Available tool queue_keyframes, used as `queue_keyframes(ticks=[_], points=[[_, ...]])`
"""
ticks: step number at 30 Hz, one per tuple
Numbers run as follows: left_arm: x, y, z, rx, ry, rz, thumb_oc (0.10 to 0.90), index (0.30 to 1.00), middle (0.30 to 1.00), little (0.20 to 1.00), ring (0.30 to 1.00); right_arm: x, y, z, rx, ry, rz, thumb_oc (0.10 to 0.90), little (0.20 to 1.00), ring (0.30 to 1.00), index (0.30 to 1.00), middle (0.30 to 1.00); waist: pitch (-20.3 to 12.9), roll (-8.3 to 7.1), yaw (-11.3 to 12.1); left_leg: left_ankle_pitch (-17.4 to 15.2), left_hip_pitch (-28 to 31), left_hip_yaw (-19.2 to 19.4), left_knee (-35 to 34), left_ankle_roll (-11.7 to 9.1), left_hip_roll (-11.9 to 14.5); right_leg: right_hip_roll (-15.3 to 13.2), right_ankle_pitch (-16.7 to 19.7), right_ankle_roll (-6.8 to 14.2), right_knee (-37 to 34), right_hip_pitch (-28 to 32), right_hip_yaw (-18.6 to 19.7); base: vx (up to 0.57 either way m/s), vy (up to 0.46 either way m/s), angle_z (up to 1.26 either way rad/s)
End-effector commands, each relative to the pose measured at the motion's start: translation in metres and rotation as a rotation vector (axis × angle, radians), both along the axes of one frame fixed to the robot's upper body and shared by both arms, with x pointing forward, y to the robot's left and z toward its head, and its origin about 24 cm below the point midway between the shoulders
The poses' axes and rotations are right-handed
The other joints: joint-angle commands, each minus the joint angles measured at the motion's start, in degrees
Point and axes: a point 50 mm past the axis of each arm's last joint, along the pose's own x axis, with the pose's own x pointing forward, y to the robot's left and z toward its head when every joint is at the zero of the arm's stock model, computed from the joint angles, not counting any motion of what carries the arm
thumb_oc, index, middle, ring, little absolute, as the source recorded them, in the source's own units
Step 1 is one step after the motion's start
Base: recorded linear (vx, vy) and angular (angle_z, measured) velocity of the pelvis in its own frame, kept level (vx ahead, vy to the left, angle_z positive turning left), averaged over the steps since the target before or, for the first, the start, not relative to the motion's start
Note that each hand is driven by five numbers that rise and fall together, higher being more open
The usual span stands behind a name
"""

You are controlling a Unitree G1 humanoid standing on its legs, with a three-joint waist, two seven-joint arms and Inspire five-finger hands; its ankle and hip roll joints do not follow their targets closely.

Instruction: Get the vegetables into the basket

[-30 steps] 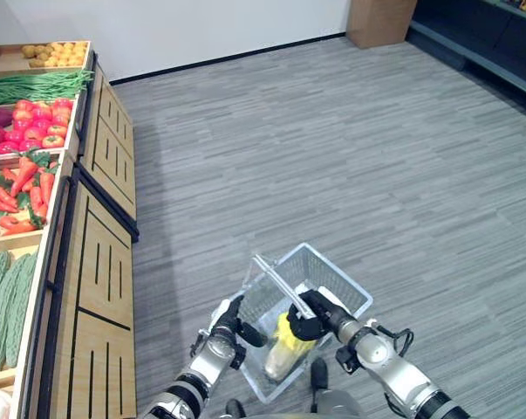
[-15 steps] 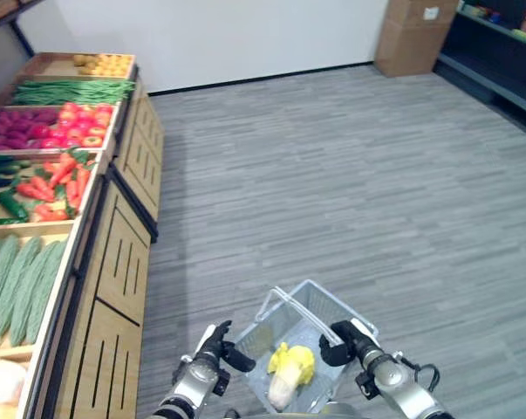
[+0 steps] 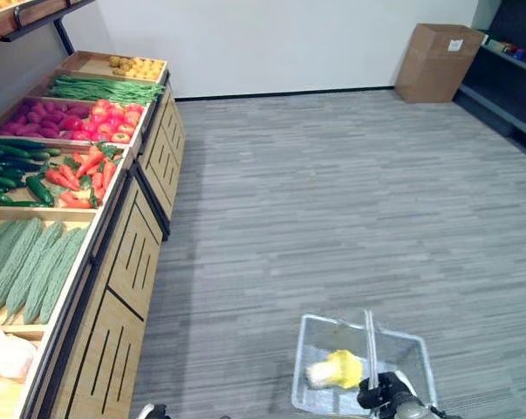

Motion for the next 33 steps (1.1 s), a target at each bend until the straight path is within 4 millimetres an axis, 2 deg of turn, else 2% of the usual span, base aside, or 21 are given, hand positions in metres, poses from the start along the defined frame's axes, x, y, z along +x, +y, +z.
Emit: queue_keyframes(ticks=[1, 5, 16, 23, 33], points=[[0.026, 0.002, 0.005, 0.028, -0.049, -0.032, 0.9, 1.0, 1.0, 1.0, 1.0, 0.031, 0.004, 0.007, 0.012, -0.105, 0.013, 0.4, 0.3, 0.3, 0.3, 0.3, 1.8, -1.48, -0.4, 0.5, -2.2, -3.5, 0.3, -2.3, -0.7, -1.9, -5.4, 3.6, 1.3, 5.4, 0.2, 0.0, 0.015, 0.04], [0.022, 0.002, 0.003, 0.018, -0.037, -0.011, 0.9, 1.0, 1.0, 1.0, 1.0, 0.014, 0.002, 0.0, 0.008, -0.019, 0.007, 0.4, 0.3, 0.3, 0.3, 0.3, 1.9, -1.45, -0.4, 0.6, -2.5, -3.6, 0.3, -2.3, -0.9, -2.1, -5.2, 3.7, 1.1, 5.2, 0.1, 0.0, 0.0, 0.0], [0.021, -0.001, 0.002, -0.009, -0.016, -0.041, 0.9, 1.0, 1.0, 1.0, 1.0, -0.01, 0.001, -0.009, -0.001, 0.117, 0.05, 0.4, 0.3, 0.3, 0.3, 0.3, 1.8, -1.9, -0.7, 0.1, -2.3, -3.4, 0.3, -2.0, -1.1, -2.3, -5.1, 3.9, 1.0, 5.1, 0.6, 0.0, 0.0, 0.0], [0.021, 0.0, 0.002, -0.011, -0.016, -0.04, 0.9, 1.0, 1.0, 1.0, 1.0, -0.008, 0.001, -0.008, 0.006, 0.115, 0.049, 0.4, 0.3, 0.3, 0.3, 0.3, 2.2, -2.41, -0.7, -0.3, -2.5, -3.3, 0.3, -1.6, -1.5, -2.8, -5.0, 4.3, 1.7, 4.8, 0.5, 0.01, 0.023, 0.0], [0.022, 0.003, 0.003, -0.013, -0.019, -0.033, 0.9, 1.0, 1.0, 1.0, 1.0, -0.007, -0.002, -0.008, 0.013, 0.114, 0.03, 0.4, 0.3, 0.3, 0.3, 0.3, 3.0, -3.13, -0.1, -1.4, -2.9, -3.1, 0.3, -0.1, -3.4, -4.9, -5.1, 5.4, 4.1, 3.7, 1.0, 0.01, 0.076, 0.0]])
